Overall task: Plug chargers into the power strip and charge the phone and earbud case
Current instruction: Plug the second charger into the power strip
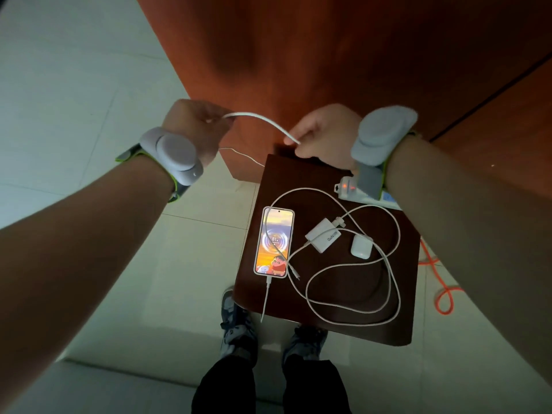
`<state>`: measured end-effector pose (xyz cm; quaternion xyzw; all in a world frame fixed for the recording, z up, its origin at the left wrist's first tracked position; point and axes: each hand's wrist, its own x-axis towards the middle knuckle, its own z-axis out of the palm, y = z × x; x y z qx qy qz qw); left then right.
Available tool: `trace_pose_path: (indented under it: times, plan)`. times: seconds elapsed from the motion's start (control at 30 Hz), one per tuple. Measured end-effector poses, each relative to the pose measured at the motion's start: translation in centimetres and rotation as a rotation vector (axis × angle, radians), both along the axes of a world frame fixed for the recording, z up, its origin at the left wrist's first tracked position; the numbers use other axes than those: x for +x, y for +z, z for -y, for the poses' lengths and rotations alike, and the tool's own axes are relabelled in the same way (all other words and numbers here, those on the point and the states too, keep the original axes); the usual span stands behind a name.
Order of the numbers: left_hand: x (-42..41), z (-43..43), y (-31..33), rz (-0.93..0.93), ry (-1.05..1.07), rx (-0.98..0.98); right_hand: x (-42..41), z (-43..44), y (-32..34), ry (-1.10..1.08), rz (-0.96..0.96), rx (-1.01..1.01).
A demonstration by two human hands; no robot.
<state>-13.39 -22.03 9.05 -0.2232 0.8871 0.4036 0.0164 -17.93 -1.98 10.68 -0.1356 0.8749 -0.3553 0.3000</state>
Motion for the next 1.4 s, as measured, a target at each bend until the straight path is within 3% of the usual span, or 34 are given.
trace_pose_path:
  times: [0.17, 0.3, 0.57, 0.7, 0.87, 0.97, 1.23, 1.4]
  plan:
    - [0.2, 2.7, -2.7, 0.091, 0.075, -0.032, 0.5, -0.3, -3.7, -0.12, -0.151, 0.087]
    - [0.6, 3.8, -5.5, 0.191, 0.084, -0.049, 1.0, -0.2, -6.5, -0.232, -0.136, 0.068]
    - [0.0, 3.8, -10.7, 0.376, 0.01, -0.108, 2.5, -0.4, -8.5, -0.528, -0.267, -0.136]
    - [-1.1, 3.2, -12.2, 0.431, -0.104, -0.133, 3.0, -1.3, -8.9, -0.786, -0.137, -0.259]
    - [-1.4, 2.0, -12.7, 0.429, -0.215, -0.17, 5.3, -3.1, -10.4, -0.95, 0.195, -0.458]
    - [-1.8, 1.3, -12.4, 0.382, -0.224, -0.177, 6.9, -4.8, -11.4, -1.023, 0.276, -0.423]
    - [-1.2, -1.8, -10.1, 0.256, -0.125, -0.081, 12.7, -6.9, -11.9, -1.327, 0.39, -0.572]
    - [1.6, -4.9, -9.0, 0.258, -0.09, 0.065, 15.3, -7.9, -11.1, -1.399, 0.476, -0.6]
